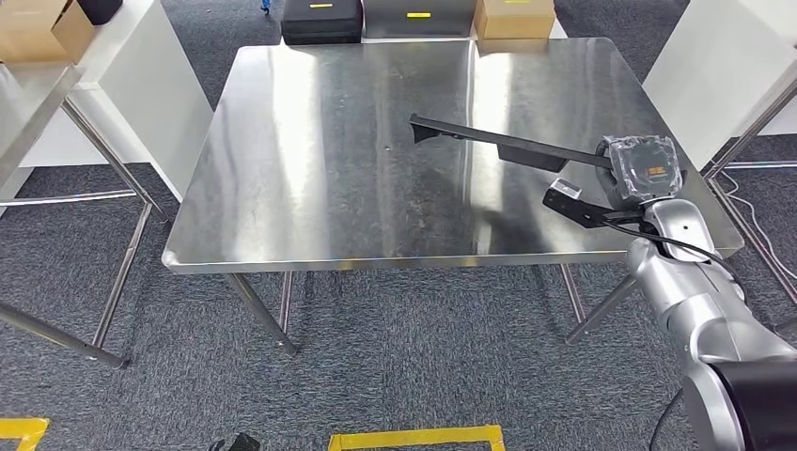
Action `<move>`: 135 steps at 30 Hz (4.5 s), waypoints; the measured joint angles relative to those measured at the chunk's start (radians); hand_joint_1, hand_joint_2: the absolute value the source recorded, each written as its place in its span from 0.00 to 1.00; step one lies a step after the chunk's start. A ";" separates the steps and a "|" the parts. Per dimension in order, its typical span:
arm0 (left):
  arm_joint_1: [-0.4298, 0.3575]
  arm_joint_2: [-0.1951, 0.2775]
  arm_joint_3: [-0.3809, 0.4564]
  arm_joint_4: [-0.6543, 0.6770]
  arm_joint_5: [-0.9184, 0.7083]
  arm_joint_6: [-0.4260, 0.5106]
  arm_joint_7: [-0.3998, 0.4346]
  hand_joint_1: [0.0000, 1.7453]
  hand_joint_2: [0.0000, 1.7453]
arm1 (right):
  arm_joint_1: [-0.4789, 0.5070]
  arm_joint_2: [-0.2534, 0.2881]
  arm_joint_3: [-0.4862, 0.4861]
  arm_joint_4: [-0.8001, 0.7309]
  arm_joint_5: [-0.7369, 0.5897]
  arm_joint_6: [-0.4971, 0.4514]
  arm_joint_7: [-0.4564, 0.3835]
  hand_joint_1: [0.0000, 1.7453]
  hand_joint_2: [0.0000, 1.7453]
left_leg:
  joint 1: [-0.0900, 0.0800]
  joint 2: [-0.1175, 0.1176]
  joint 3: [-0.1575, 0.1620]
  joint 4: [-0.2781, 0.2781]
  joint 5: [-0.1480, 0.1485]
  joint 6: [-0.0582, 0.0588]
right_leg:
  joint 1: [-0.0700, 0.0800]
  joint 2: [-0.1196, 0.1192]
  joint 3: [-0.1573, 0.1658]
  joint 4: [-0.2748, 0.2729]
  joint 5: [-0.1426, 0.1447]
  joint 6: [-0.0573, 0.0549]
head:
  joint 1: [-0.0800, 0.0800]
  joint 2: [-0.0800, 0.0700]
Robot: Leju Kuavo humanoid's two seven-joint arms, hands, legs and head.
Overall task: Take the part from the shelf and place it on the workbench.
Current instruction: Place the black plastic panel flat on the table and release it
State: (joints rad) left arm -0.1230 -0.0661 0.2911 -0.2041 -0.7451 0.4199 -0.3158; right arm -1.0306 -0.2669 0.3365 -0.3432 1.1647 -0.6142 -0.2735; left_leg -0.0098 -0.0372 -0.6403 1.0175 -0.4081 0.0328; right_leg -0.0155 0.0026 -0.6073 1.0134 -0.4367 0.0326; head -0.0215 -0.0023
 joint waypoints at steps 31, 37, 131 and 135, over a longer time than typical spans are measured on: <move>0.006 -0.005 0.076 0.000 0.043 -0.027 0.012 0.00 0.00 | -0.018 -0.039 -0.040 0.022 0.112 0.161 0.259 0.00 1.00 | 0.000 0.000 0.000 0.000 0.000 0.000 | 0.000 0.000 0.000 0.000 0.000 0.000 | 0.000 0.000; 0.011 -0.007 0.090 0.000 0.044 -0.030 0.014 0.00 0.00 | -0.022 -0.071 -0.079 0.028 0.105 0.168 0.364 0.00 1.00 | 0.000 0.000 0.000 0.000 0.000 0.000 | -0.001 0.000 0.000 0.000 0.000 0.000 | 0.000 0.000; 0.026 -0.061 0.248 0.001 -0.052 -0.185 0.079 0.00 0.00 | 0.911 0.379 -1.561 0.120 0.374 0.212 0.156 0.00 1.00 | 0.002 0.000 0.007 0.000 -0.012 0.003 | 0.003 0.000 0.007 -0.002 -0.007 -0.002 | 0.000 0.000; 0.021 -0.059 0.247 0.001 -0.055 -0.185 0.080 0.00 0.00 | 0.911 0.379 -1.553 0.122 0.373 0.211 0.166 0.00 1.00 | 0.002 0.001 0.007 0.000 -0.012 0.003 | 0.003 0.000 0.007 -0.002 -0.007 -0.002 | 0.000 0.000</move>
State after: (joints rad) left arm -0.1022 -0.1254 0.5383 -0.2033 -0.8004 0.2354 -0.2353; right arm -0.1198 0.1120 -1.2166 -0.2214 1.5380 -0.4034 -0.1080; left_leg -0.0079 -0.0367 -0.6332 1.0170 -0.4201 0.0354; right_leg -0.0129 0.0025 -0.6002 1.0111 -0.4441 0.0307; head -0.0214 -0.0023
